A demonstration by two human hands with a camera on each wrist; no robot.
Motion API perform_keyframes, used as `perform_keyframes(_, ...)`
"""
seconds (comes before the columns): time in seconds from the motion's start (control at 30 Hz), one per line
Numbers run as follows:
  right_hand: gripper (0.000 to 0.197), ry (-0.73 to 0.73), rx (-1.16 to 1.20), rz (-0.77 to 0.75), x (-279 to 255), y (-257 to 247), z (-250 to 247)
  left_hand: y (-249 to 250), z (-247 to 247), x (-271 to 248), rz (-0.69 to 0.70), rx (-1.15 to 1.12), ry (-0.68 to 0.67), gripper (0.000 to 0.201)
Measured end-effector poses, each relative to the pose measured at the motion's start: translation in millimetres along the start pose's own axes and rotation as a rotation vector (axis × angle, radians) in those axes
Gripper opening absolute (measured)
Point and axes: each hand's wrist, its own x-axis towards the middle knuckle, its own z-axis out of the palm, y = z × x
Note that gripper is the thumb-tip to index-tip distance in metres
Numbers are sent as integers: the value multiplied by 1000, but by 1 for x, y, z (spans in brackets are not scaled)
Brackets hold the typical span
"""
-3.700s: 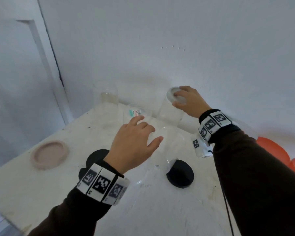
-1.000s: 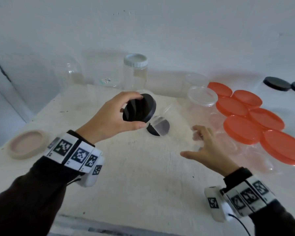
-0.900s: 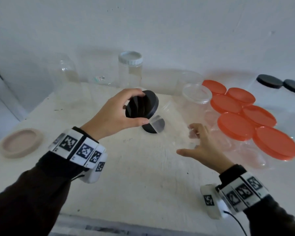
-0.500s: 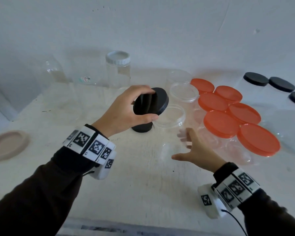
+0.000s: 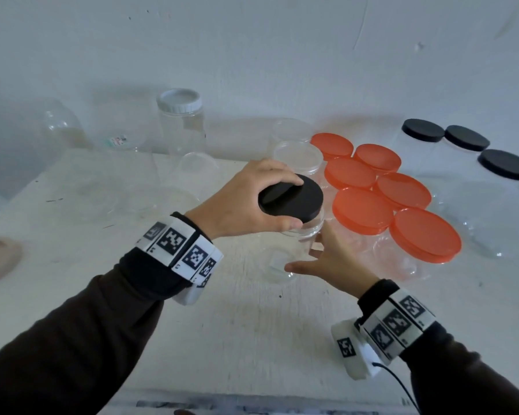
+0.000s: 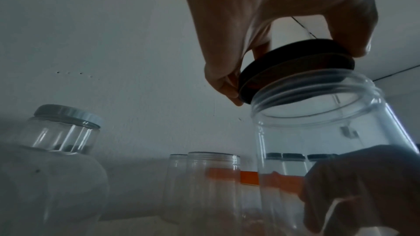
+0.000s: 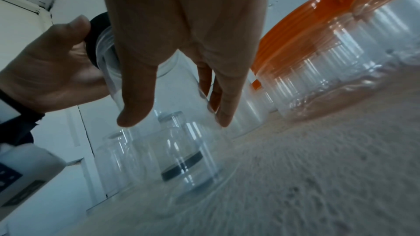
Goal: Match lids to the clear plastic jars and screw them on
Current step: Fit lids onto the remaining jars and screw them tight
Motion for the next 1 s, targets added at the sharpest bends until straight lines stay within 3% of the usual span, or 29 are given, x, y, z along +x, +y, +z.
perform_keyframes(0.4,81,-73,-63,-23,2,-4,-5,2,13,2,-13,39,-70,71)
perform_keyframes(0.5,91,-148,-148,-9,1,-16,-20,1,15,-3,-48,-53,-53,92)
perform_keyframes(0.6,88,-147,-177,-62,-1,-47,-50,-5,21,-12,-194,-216,-49,112)
perform_keyframes(0.77,89,-257,-493,-235,5,-108,-77,-18,41,-22,-316,-432,-22,121)
perform_keyframes(1.0,84,-484,-935,-294,25,-138,-57,-17,51,-18,-356,-440,69,102)
